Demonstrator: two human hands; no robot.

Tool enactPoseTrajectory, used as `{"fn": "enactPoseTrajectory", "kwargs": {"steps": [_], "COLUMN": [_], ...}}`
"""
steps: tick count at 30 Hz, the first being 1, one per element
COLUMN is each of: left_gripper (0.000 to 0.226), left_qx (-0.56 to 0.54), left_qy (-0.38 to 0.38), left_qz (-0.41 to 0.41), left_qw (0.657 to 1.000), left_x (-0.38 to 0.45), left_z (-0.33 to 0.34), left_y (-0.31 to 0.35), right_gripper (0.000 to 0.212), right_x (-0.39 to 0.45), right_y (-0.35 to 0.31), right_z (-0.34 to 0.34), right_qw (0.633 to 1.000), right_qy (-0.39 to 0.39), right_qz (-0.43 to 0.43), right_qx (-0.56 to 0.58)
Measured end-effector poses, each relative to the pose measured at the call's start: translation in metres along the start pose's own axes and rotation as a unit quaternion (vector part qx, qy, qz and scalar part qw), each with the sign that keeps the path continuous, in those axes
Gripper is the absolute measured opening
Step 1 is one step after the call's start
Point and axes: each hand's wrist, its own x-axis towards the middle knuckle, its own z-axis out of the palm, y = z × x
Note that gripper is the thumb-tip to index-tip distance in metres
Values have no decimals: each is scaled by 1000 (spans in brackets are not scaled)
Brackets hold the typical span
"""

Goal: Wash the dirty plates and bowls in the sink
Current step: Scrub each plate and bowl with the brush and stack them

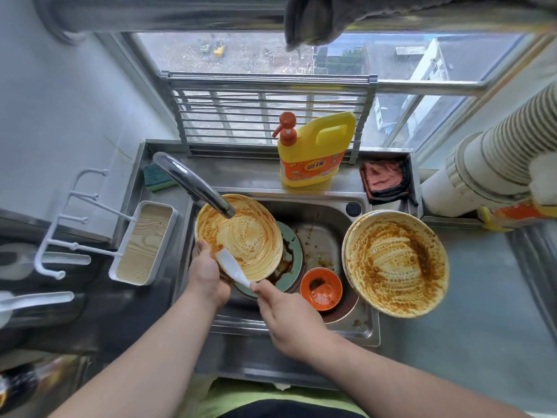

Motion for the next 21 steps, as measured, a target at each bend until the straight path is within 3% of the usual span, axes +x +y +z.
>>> {"fn": "enactPoseTrajectory", "kwargs": {"steps": [6,13,21], "left_gripper": [33,30,24], "left_qx": [-2,36,152], "left_qy": [2,-14,-51], "left_qz": [50,76,87], "left_qw": [999,996,983], "left_x": [-26,-31,-23], "left_z": [14,27,8], "left_y": [21,19,46], "right_gripper": [32,38,45], "right_x": [-18,-16,15], "right_y": [53,39,69], "right_z": [-12,-5,-38], "right_qw": [996,990,975], "right_qy": [-1,-26,81], "right_qz": [65,2,95], "right_qx": [-67,-141,-185]}}
